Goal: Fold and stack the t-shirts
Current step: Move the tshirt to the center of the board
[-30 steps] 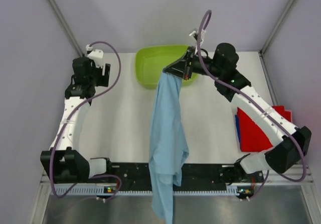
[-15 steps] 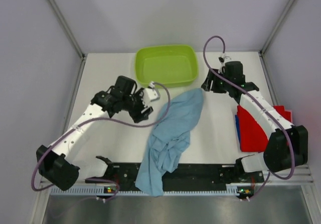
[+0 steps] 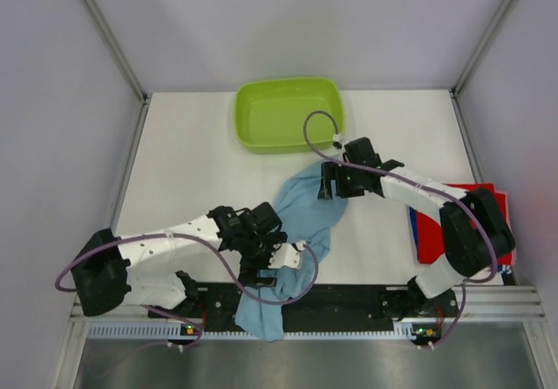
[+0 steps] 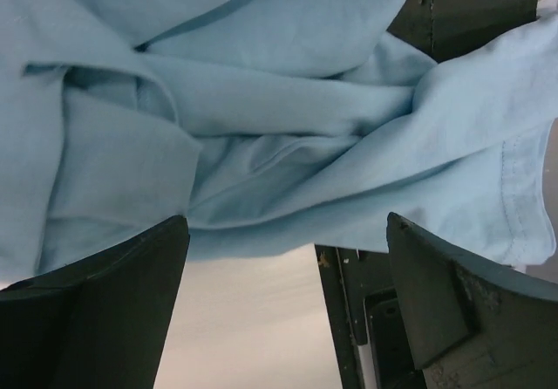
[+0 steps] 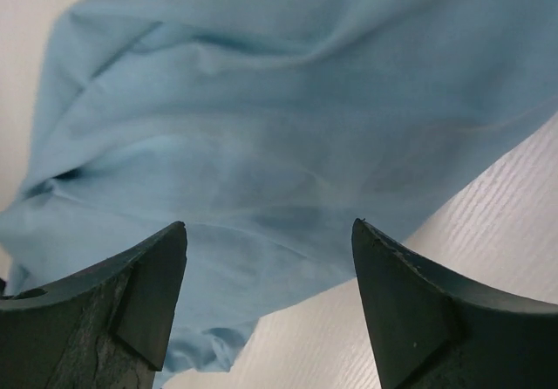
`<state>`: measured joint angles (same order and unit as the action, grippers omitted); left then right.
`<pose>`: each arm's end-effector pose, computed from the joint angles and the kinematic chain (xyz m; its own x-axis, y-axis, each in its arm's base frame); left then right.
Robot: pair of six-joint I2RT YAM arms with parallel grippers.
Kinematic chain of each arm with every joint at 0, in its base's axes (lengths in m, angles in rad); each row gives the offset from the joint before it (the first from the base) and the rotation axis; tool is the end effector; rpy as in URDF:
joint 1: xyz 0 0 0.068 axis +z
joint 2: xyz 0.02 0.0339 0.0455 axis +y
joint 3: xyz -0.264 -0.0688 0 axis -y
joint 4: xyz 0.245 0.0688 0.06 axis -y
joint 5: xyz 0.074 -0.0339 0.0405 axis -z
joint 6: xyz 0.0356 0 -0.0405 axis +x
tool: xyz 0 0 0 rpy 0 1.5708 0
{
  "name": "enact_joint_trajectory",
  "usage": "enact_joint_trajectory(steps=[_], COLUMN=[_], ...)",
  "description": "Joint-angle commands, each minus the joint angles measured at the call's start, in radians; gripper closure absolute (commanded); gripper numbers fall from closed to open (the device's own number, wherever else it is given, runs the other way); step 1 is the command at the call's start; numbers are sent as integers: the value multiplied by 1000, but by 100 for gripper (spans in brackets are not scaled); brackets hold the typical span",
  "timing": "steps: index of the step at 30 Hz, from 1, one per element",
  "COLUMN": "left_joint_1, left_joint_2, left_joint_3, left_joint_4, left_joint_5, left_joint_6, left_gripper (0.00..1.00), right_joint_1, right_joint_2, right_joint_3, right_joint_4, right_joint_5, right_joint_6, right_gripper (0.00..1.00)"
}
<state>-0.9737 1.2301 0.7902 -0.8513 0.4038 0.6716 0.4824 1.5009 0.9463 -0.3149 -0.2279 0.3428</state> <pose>0.1056 -0.1803 0.2097 0.0881 0.8882 -0.4510 0.9793 -0.1600 -0.1239 0.2723 0.1517 0.2158 -0.8327 -0.0665 -0.5496 -0.3197 0.8682 0.3794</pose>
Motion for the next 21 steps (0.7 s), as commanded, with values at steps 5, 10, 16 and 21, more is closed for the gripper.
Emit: enact_joint_trajectory(steps=[5, 10, 16, 21], left_joint_1=[-111, -105, 226, 459], left_joint_2=[89, 91, 51, 12], left_joint_3=[-121, -152, -143, -39], left_joint_4=[261, 300, 394, 438], left_joint_5=[-187, -393, -651, -564], left_joint_6=[-26, -6, 124, 197], left_gripper=[4, 61, 100, 78], right_joint_1=[33, -19, -149, -168], right_joint_2=[124, 59, -59, -68], right_joint_3=[-30, -66, -107, -90], right_joint_4=[60, 62, 60, 40], right_joint_5=[173, 208, 185, 208], right_joint_6=[44, 50, 38, -21], right_gripper=[39, 100, 100, 100])
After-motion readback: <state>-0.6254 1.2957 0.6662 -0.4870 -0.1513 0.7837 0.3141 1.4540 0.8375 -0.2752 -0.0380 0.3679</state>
